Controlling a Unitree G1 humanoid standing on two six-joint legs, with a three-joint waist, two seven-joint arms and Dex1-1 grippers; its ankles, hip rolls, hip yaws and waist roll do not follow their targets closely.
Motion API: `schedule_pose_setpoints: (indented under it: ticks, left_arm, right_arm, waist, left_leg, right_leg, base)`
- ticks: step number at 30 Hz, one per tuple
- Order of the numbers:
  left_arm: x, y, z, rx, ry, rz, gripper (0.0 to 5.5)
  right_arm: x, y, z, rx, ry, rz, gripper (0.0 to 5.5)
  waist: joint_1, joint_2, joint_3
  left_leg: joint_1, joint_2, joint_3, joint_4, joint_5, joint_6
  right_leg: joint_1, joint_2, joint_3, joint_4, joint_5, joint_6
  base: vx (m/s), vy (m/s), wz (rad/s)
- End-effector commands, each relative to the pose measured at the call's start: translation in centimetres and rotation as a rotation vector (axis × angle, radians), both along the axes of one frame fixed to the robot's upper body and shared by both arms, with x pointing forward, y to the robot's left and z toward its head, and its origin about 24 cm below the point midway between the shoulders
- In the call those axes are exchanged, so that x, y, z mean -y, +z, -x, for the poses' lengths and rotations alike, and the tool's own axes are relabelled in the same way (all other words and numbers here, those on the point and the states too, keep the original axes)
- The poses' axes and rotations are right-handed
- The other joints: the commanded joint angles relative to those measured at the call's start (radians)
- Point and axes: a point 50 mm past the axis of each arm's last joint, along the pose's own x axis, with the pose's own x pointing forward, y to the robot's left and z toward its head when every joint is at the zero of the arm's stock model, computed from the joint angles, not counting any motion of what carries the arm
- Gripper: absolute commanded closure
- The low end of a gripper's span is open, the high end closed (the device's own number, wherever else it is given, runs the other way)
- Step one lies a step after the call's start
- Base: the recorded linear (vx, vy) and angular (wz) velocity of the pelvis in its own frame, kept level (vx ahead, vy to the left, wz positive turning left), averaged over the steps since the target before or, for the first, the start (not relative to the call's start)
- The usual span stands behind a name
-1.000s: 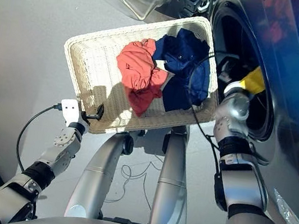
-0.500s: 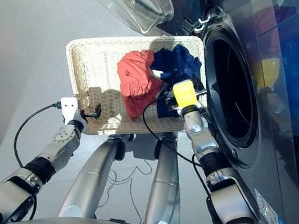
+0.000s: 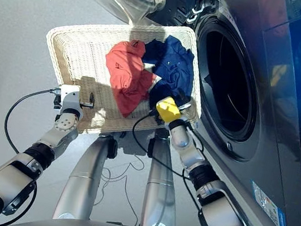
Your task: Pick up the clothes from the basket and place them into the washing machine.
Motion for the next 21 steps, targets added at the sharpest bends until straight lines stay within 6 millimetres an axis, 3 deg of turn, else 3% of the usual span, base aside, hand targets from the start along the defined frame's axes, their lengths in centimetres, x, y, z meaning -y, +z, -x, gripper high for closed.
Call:
schedule_pose_setpoints:
  ticks: [1,4,8,14,18,21]
  left_arm:
    - [4.9,2.2,-0.7,0.153,-0.079,0.071,0.00]
    - [2.7,0.0,1.5,0.108,0.010,0.110,0.00]
    - [0.0,-1.1,4.4,0.122,0.097,0.073,0.00]
    - [-1.5,-2.2,7.3,0.097,0.093,0.000,0.00]
    - [-2.1,-2.1,8.2,0.093,0.076,-0.079,0.00]
    - [-2.2,-0.7,8.0,0.159,0.036,-0.091,0.00]
  right_arm:
    - [0.6,0.2,0.8,0.039,0.041,0.015,0.00]
    - [1.5,-0.8,1.4,0.007,0.014,0.019,0.00]
    - [2.7,-1.5,1.9,-0.015,-0.030,0.023,0.00]
    - [3.9,-2.2,2.3,-0.030,-0.078,0.028,0.00]
    - [4.3,-2.2,2.5,-0.030,-0.093,0.019,0.00]
    - [4.2,-2.2,2.5,-0.031,-0.092,0.011,0.00]
  waist:
    - [0.015,0.101,0.012]
    - [0.028,0.112,0.007]
    - [0.054,0.128,-0.001]
    - [0.083,0.140,-0.014]
    - [0.094,0.144,-0.019]
    - [0.100,0.146,-0.023]
  left_leg:
    - [0.045,0.039,-0.069,-0.052,0.018,-0.065]
    - [0.088,0.030,-0.072,-0.082,0.030,-0.071]
    - [0.138,0.018,-0.083,-0.125,0.052,-0.076]
    - [0.163,0.008,-0.095,-0.138,0.055,-0.071]
    - [0.165,0.008,-0.100,-0.136,0.053,-0.067]
    - [0.166,0.009,-0.102,-0.135,0.050,-0.065]
  right_leg:
    - [0.084,0.027,-0.057,0.043,-0.102,0.023]
    - [0.131,0.019,-0.067,0.015,-0.100,0.022]
    - [0.183,0.012,-0.077,-0.018,-0.096,0.023]
    - [0.216,0.010,-0.090,-0.032,-0.100,0.021]
    - [0.220,0.008,-0.095,-0.032,-0.103,0.021]
    - [0.222,0.008,-0.096,-0.031,-0.105,0.021]
  base:
    - [0.000,0.000,0.000]
    - [0.000,0.000,0.000]
    - [0.003,-0.019,0.106]
    - [0.000,-0.005,0.038]
    - [0.000,0.000,0.000]
    - [0.000,0.000,0.000]
